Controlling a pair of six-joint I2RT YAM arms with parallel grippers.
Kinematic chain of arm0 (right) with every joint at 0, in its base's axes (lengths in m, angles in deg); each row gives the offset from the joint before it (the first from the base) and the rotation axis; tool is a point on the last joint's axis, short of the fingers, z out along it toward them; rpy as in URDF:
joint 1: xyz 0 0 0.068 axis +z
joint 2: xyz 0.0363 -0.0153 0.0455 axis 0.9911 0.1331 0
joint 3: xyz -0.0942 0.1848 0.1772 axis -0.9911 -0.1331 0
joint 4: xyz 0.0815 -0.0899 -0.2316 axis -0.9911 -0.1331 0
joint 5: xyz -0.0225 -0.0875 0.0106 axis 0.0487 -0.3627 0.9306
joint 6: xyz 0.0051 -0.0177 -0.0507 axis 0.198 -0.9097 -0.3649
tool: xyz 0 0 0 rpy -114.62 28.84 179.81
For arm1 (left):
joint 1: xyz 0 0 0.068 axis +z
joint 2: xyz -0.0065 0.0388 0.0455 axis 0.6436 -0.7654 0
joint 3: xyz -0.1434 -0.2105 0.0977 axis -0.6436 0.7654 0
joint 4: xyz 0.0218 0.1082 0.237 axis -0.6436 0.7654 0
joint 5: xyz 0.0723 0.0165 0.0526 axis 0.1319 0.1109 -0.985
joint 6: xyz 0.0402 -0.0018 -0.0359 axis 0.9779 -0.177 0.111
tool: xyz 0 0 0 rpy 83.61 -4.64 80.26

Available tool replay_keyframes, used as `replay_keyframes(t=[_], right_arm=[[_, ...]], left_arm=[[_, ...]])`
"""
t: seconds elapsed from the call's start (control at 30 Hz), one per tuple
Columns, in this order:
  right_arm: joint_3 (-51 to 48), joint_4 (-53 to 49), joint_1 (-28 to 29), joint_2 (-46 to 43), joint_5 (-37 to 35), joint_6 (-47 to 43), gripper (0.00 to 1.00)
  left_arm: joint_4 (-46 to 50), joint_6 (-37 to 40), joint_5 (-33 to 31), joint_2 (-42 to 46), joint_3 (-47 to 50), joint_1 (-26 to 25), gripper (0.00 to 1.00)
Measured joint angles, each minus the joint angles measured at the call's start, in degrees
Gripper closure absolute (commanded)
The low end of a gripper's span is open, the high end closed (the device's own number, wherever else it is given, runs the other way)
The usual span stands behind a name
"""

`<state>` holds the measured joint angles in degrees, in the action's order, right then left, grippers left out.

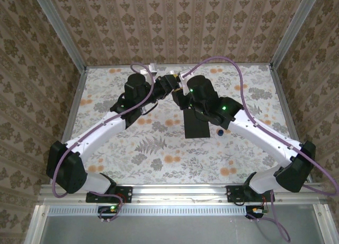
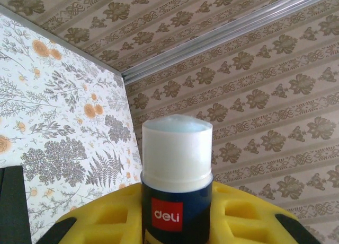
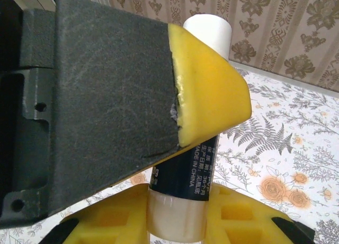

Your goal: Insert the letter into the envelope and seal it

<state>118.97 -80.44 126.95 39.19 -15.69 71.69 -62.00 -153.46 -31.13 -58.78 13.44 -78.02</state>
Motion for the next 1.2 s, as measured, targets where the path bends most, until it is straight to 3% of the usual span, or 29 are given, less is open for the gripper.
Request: replay_keyframes(t=[0.17,0.27,0.43,0.6,0.73,0.93,1.2], right_arm=[[0.0,-0.6,-0.5,-0.4,1.2,-0.1,0.7],[-0.1,-1.4,-3.2,-1.6,7.4,1.0,0.61],[-4.9,2.4,-15.9,-7.1,31.9,8.2,0.41],[-11.0,13.5,-30.6,-10.1,55.4,20.6,0.37],[-15.1,22.5,-33.1,-9.9,67.5,29.4,0.36],[-17.9,33.8,-32.4,-9.0,74.1,38.0,0.36],[-18.1,38.6,-27.7,-7.0,74.1,40.2,0.37]], left_arm=[[-0.1,0.0,0.8,0.0,0.0,0.1,1.0],[-0.6,-0.3,2.4,0.0,0.0,0.2,1.0],[-1.6,-0.5,6.1,0.0,0.0,1.8,1.0],[-7.1,-0.4,12.1,0.0,0.4,4.9,1.0],[-15.6,-0.5,20.0,-1.7,0.4,6.2,1.0],[-24.1,-0.9,27.3,-5.8,0.4,6.1,1.0],[-35.6,-5.2,28.9,-9.1,0.4,5.4,1.0]])
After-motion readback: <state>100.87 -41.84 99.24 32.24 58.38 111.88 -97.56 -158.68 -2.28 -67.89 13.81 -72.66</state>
